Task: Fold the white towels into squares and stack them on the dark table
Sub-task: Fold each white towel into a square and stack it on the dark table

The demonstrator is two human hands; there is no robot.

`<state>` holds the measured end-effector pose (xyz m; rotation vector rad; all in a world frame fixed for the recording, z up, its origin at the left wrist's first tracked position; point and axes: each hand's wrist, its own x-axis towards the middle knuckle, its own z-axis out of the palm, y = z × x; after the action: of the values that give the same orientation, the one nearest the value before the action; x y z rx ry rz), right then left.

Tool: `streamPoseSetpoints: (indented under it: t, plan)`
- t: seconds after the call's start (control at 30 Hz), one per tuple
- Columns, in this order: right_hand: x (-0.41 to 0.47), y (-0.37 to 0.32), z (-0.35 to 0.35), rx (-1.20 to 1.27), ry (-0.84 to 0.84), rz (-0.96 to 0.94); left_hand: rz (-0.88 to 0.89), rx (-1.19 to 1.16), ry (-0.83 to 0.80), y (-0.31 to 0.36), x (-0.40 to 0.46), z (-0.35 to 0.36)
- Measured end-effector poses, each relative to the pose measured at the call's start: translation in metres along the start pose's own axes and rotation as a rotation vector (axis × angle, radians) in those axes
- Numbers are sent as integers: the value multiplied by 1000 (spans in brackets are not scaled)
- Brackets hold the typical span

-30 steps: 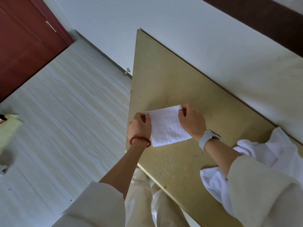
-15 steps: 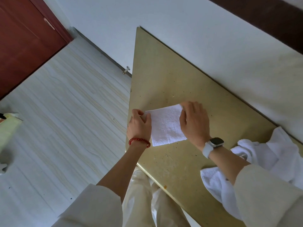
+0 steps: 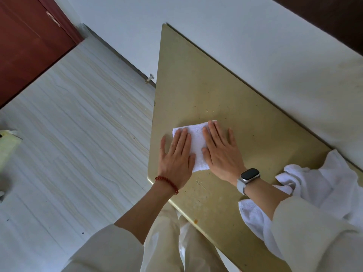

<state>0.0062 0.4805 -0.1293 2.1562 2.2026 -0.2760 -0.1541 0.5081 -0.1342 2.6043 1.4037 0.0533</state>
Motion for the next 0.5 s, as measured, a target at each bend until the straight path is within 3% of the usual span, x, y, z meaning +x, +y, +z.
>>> streamPoseSetpoints:
  t: [0.17,0.3,0.43,0.5]
  plan:
    - [-1,3,0,-4,-39,-7,23,38,-80,-8,-3,5]
    - [-1,5,-5,140,49,-19,14,43,-114,-9,-4,1]
    - [0,4,-23,402,257,320,-4,41,-108,-9,-3,2]
    - [5,3,-28,403,164,505,-19,45,-109,-6,-2,2]
